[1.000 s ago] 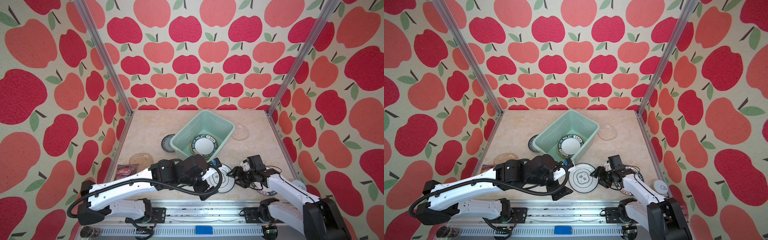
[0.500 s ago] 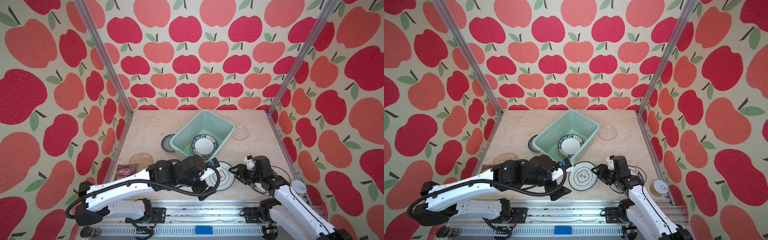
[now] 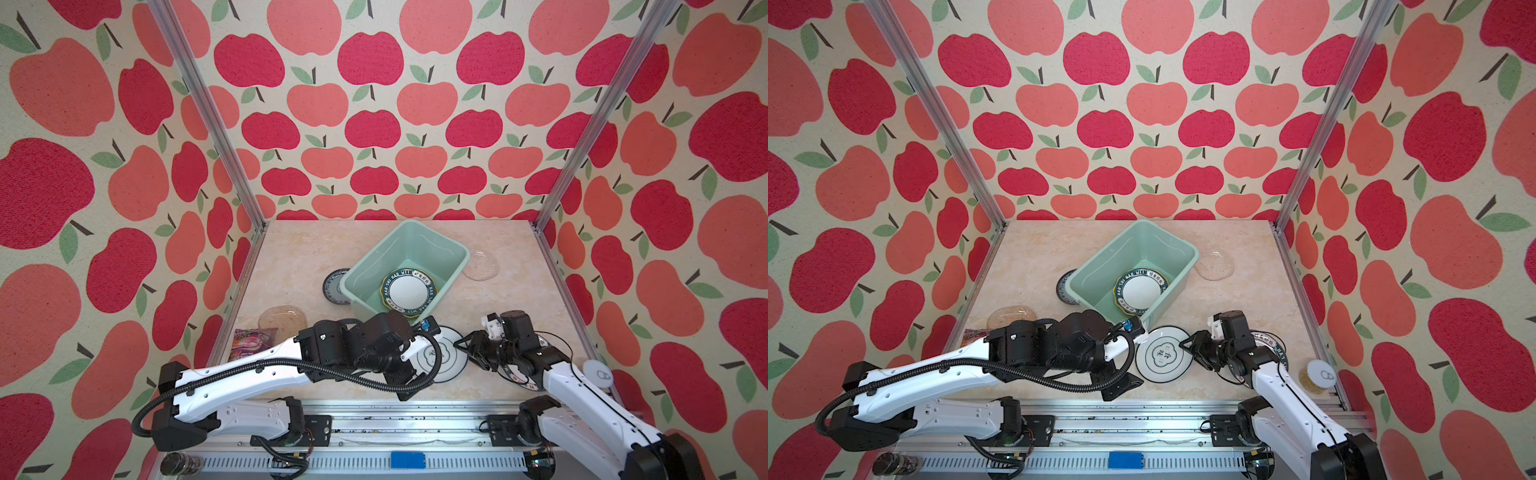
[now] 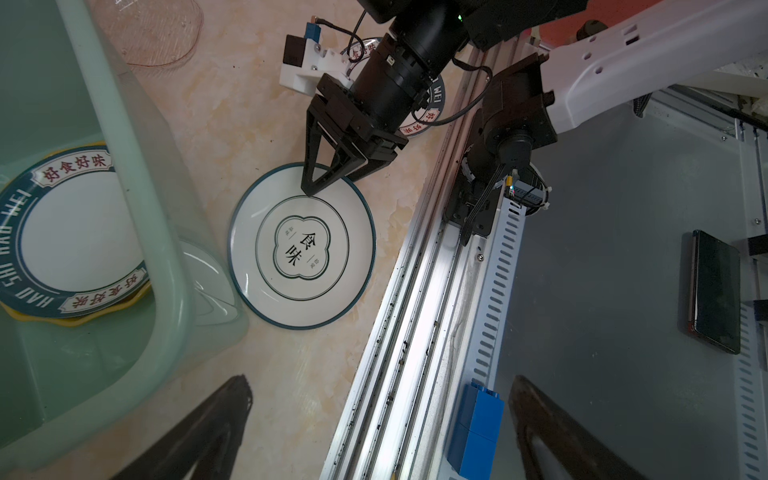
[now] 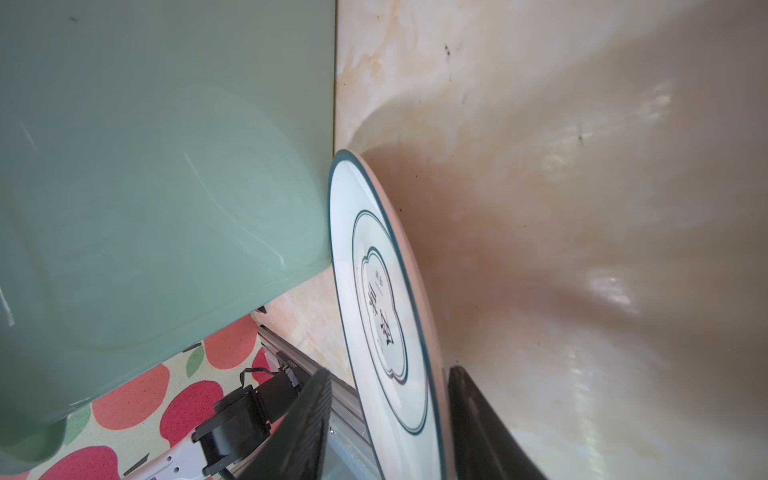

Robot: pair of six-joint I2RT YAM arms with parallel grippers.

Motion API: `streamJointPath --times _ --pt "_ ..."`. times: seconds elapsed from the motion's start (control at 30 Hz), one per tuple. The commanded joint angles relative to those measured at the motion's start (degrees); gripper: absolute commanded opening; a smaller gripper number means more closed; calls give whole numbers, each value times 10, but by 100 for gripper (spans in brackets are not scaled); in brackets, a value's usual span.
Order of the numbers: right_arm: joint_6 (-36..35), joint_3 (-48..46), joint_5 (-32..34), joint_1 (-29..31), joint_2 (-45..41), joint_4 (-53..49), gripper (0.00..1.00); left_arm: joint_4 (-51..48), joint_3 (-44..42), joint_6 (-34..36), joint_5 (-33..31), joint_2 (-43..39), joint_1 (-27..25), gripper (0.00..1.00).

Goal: Place the plates into the plastic bin on the countertop

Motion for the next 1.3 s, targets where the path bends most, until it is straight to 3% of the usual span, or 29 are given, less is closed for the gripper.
streamJointPath --times 0.0,0.4,0.8,1.0,1.27 --pt "-1 20 1 15 20 36 48 -6 -5 -8 -12 2 4 100" --pt "8 25 1 28 84 88 29 -3 -14 -18 -30 -11 8 100" --pt "-10 35 3 20 34 19 8 1 -14 -17 -32 -19 12 100" --pt "-44 67 4 3 -1 -83 0 4 -14 -16 -31 -25 17 99" --pt "-192 224 97 -60 -36 -353 0 33 -12 -45 -10 -79 58 99"
